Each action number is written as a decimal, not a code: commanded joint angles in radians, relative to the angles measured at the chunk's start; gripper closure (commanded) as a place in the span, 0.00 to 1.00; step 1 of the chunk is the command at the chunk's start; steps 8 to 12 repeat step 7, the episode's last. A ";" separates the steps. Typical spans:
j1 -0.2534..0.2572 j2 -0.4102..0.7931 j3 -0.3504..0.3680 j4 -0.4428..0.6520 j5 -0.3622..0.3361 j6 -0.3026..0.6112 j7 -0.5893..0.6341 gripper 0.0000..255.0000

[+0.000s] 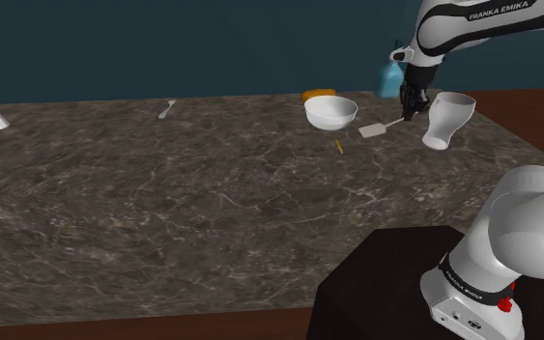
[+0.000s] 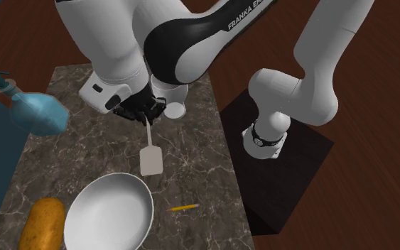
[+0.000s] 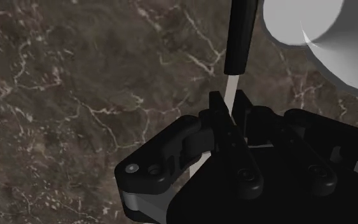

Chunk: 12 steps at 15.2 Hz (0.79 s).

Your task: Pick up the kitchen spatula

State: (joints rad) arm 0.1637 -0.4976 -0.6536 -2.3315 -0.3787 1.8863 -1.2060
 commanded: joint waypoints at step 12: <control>0.003 -0.012 0.023 0.074 0.013 -0.086 -0.007 1.00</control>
